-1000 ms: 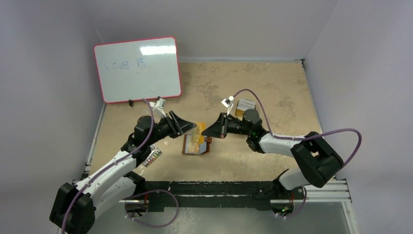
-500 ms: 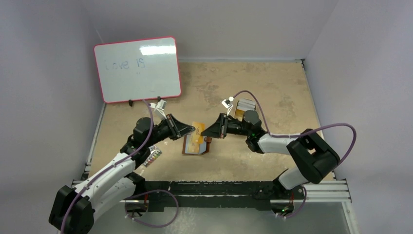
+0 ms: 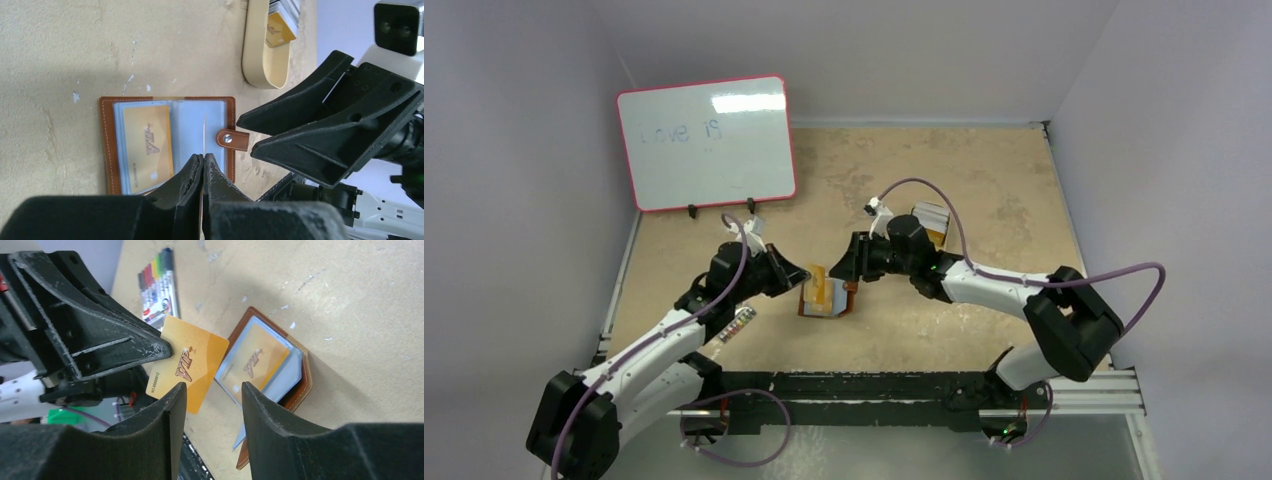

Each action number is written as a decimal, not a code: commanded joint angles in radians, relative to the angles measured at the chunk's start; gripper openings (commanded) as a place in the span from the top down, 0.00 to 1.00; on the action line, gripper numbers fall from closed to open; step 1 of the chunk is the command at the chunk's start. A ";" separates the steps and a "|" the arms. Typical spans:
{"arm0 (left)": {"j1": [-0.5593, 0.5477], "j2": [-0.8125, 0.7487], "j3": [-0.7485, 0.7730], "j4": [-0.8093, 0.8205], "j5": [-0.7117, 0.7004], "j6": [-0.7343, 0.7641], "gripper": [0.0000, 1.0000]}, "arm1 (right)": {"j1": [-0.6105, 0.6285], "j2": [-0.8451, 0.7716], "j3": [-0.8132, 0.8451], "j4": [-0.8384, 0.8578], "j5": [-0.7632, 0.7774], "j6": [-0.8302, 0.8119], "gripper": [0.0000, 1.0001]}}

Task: Put the credit cards into the card holder
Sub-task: Insert the credit card into the card holder.

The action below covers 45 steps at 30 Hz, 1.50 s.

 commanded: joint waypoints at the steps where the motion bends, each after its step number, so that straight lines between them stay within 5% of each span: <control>1: -0.002 0.047 -0.008 0.082 0.001 -0.003 1.00 | 0.023 0.036 0.082 -0.191 0.135 -0.108 0.54; 22: -0.002 0.276 -0.042 0.300 0.106 -0.026 1.00 | 0.033 0.144 0.107 -0.311 0.219 -0.195 0.69; 32: -0.002 0.301 0.055 0.098 0.013 0.029 1.00 | 0.035 0.140 0.096 -0.302 0.224 -0.197 0.71; 40: -0.002 0.215 0.086 0.191 0.113 -0.168 1.00 | 0.035 0.136 0.103 -0.310 0.233 -0.204 0.71; 45: -0.002 0.244 0.024 0.439 0.191 -0.333 1.00 | 0.035 0.147 0.102 -0.302 0.225 -0.198 0.71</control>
